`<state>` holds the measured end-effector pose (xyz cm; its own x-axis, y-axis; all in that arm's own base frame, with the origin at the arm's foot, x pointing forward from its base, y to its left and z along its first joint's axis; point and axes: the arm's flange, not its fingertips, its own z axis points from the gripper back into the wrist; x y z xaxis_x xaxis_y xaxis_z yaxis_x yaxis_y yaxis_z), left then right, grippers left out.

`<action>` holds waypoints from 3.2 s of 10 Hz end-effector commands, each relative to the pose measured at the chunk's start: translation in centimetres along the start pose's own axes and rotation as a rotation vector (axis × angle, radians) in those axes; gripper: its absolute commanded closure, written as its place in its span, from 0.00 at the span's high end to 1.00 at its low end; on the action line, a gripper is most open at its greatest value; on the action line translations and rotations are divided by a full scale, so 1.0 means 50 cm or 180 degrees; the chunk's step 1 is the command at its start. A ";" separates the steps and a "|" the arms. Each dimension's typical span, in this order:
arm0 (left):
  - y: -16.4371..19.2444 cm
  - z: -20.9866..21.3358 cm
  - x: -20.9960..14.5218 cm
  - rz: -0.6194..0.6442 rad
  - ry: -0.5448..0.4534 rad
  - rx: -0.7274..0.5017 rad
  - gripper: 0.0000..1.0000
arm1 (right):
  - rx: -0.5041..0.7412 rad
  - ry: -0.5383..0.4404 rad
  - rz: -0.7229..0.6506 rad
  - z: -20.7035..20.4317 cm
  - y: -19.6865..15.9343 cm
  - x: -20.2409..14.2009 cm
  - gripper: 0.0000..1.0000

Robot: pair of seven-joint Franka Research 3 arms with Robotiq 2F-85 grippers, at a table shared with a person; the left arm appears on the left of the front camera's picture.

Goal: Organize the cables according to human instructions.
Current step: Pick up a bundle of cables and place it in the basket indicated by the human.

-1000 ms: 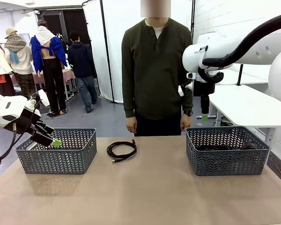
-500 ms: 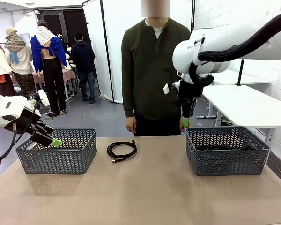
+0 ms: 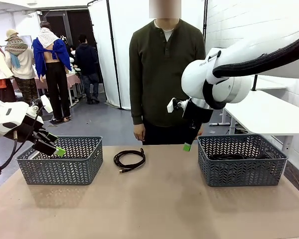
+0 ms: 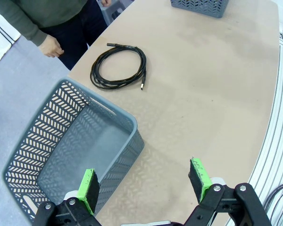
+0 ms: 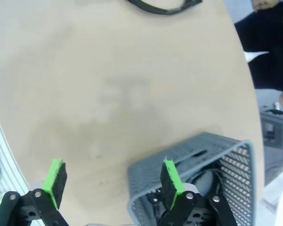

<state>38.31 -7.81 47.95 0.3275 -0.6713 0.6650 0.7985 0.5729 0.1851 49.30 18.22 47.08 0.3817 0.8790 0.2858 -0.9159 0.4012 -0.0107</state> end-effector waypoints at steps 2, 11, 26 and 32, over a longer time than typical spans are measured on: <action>0.005 -0.004 -0.004 -0.0012 -0.0023 -0.0029 1.00 | 0.0078 -0.0140 0.0109 -0.026 0.031 -0.025 1.00; 0.005 -0.004 -0.004 -0.0012 -0.0023 -0.0029 1.00 | 0.0096 -0.0009 0.0061 -0.026 0.030 -0.008 1.00; 0.005 -0.004 -0.004 -0.0012 -0.0023 -0.0029 1.00 | 0.0096 -0.0009 0.0061 -0.026 0.030 -0.008 1.00; 0.005 -0.004 -0.004 -0.0012 -0.0023 -0.0029 1.00 | 0.0096 -0.0009 0.0061 -0.026 0.030 -0.008 1.00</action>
<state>38.31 -7.81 47.95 0.3274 -0.6713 0.6650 0.7985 0.5729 0.1851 47.90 18.81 45.76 0.3621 0.8863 0.2887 -0.9273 0.3739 0.0150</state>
